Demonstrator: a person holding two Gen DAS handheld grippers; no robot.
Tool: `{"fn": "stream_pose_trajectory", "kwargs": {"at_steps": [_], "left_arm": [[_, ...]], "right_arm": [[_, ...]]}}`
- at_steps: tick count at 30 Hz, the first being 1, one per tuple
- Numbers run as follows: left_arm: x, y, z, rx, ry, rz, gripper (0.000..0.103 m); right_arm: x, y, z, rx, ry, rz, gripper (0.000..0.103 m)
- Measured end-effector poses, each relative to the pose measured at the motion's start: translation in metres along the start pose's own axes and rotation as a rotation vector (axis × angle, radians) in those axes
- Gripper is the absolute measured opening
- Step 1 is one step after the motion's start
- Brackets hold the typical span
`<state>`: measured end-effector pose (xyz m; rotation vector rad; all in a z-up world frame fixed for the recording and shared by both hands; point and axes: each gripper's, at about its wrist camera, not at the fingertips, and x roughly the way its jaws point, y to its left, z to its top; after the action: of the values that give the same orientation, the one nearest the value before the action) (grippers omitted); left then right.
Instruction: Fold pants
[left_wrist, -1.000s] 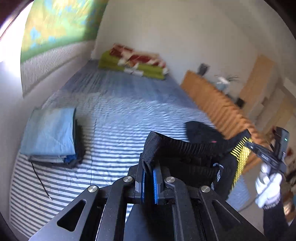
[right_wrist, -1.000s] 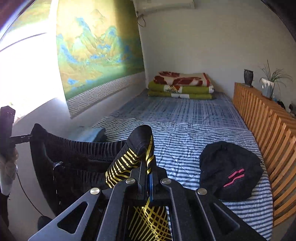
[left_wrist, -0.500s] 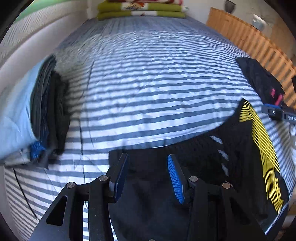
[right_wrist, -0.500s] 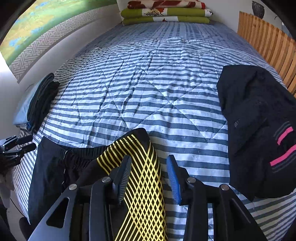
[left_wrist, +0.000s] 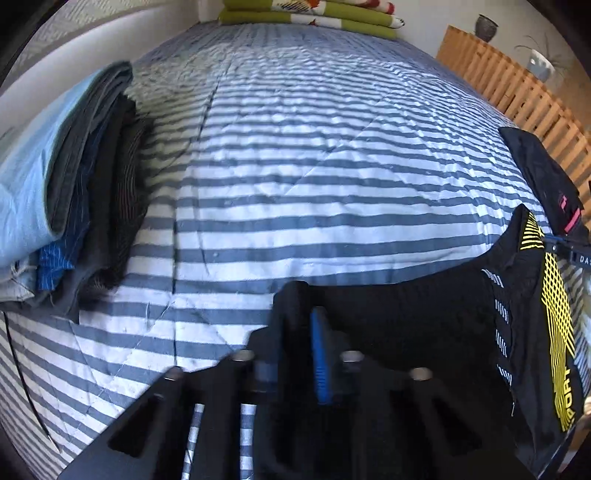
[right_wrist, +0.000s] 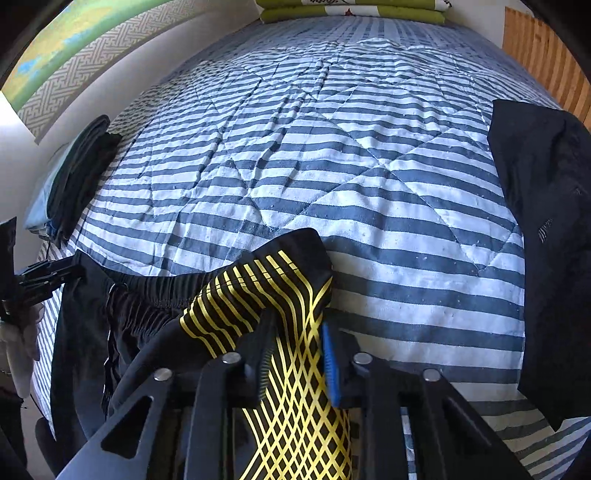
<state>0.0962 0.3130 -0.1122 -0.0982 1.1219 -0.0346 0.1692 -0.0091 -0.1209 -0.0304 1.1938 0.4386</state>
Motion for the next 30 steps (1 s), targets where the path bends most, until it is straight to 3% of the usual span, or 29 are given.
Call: {"fn": "stream_pose_trajectory", "kwargs": {"at_steps": [1, 5, 7, 9, 11, 13, 15, 19, 20, 21, 22, 23, 24, 28, 30], "left_arm": [[-0.005, 0.001, 0.001, -0.02, -0.015, -0.015, 0.006], [-0.03, 0.036, -0.002, -0.16, -0.102, -0.083, 0.006], [-0.021, 0.049, -0.003, -0.19, -0.066, -0.104, 0.006], [-0.013, 0.05, -0.004, -0.184, -0.048, -0.072, 0.009], [-0.008, 0.05, -0.005, -0.193, -0.018, -0.125, 0.02], [-0.008, 0.053, -0.005, -0.206, -0.021, -0.155, 0.059], [-0.014, 0.056, -0.008, -0.208, -0.046, -0.144, 0.061], [-0.004, 0.063, -0.006, -0.235, -0.016, -0.154, 0.06], [0.0, 0.062, -0.006, -0.234, -0.005, -0.151, 0.053], [0.004, 0.06, -0.006, -0.229, 0.005, -0.146, 0.019], [0.006, 0.057, -0.005, -0.221, 0.006, -0.152, 0.009], [0.003, 0.053, -0.005, -0.205, -0.018, -0.14, 0.008], [-0.001, 0.048, -0.005, -0.182, -0.039, -0.123, 0.007], [-0.006, 0.044, -0.003, -0.154, -0.036, -0.114, 0.007], [-0.005, 0.044, -0.003, -0.148, -0.034, -0.11, 0.007]], "right_arm": [[-0.004, 0.001, 0.0, -0.005, -0.008, 0.004, 0.005], [-0.037, -0.001, -0.006, -0.044, -0.099, 0.057, 0.003], [-0.037, -0.012, -0.005, -0.045, -0.098, 0.001, 0.003], [-0.019, -0.019, -0.003, -0.047, -0.022, -0.085, 0.009], [-0.007, -0.027, -0.001, -0.017, 0.041, -0.062, 0.02], [-0.008, -0.032, 0.001, 0.018, 0.01, -0.023, 0.03], [-0.01, -0.031, 0.006, 0.034, -0.017, 0.022, 0.038], [0.007, -0.018, 0.019, 0.03, 0.008, 0.01, 0.038], [0.013, -0.015, 0.021, 0.031, 0.018, -0.01, 0.038], [0.017, -0.012, 0.022, 0.031, 0.021, -0.024, 0.036], [0.018, -0.011, 0.023, 0.027, 0.016, -0.028, 0.022], [0.018, -0.007, 0.022, 0.017, 0.016, -0.018, 0.005], [0.015, -0.004, 0.021, 0.008, 0.014, -0.008, 0.001], [-0.009, -0.005, 0.019, -0.02, -0.036, 0.032, 0.003], [-0.016, -0.016, 0.023, 0.036, -0.031, 0.085, 0.023]]}}
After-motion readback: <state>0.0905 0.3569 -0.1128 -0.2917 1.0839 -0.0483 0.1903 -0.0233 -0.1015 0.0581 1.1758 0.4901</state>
